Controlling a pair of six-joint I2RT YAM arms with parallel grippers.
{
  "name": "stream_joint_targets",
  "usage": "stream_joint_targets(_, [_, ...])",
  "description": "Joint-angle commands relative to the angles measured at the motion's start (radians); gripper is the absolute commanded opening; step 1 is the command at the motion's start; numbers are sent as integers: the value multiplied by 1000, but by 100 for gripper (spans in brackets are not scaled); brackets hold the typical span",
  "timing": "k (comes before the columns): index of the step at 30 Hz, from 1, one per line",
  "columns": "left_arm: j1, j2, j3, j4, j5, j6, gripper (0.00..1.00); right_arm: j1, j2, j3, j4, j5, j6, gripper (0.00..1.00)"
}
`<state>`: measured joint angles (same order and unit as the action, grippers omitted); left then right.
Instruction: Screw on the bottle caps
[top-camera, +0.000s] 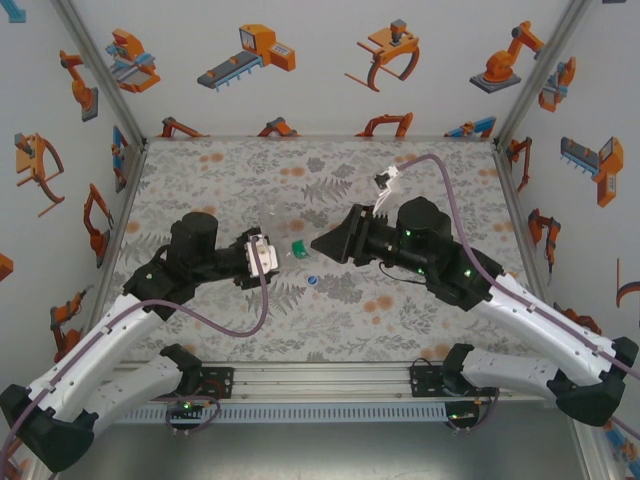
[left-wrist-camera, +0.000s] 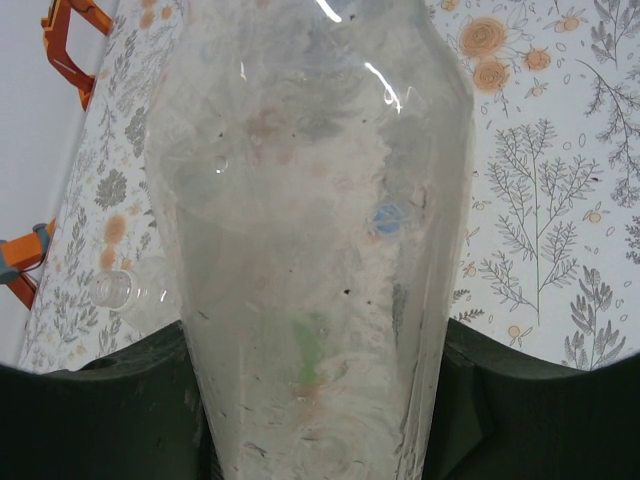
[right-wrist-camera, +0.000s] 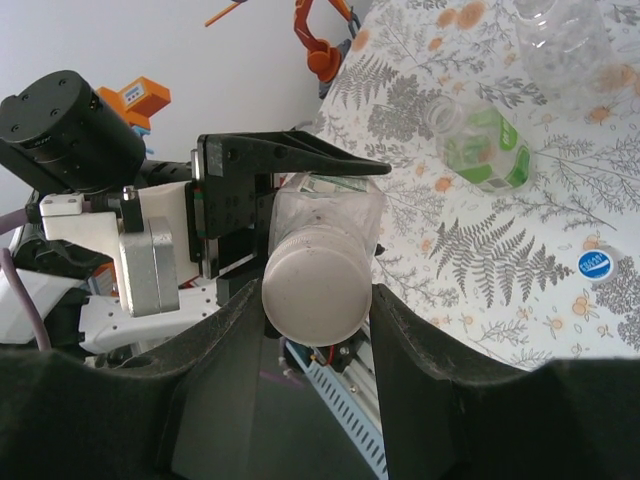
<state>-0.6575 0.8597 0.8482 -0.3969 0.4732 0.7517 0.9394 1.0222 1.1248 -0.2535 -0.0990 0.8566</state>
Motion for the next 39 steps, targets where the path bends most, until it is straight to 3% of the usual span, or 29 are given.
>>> stream_joint_targets(1, [-8, -13, 3, 63, 62, 12, 0, 3, 25, 44, -24, 8, 53, 33])
stream_joint_targets(9, [-8, -10, 3, 63, 77, 11, 0, 3, -16, 45, 5, 23, -9, 61])
stream_joint_targets(15, [-8, -7, 8, 52, 102, 12, 0, 2, -82, 56, 7, 5, -348, 70])
stream_joint_targets(22, [-8, 9, 21, 22, 147, 24, 0, 2, -123, 67, -32, -160, -847, 70])
stream_joint_targets(28, [-8, 21, 37, -15, 212, 40, 0, 1, -76, 156, -210, -395, -1182, 71])
stream_joint_targets(34, [-8, 38, 53, -63, 300, 68, 0, 3, 3, 254, -347, -460, -1351, 71])
stream_joint_targets(39, [-8, 63, 75, -106, 352, 83, 0, 4, 28, 274, -380, -486, -1389, 71])
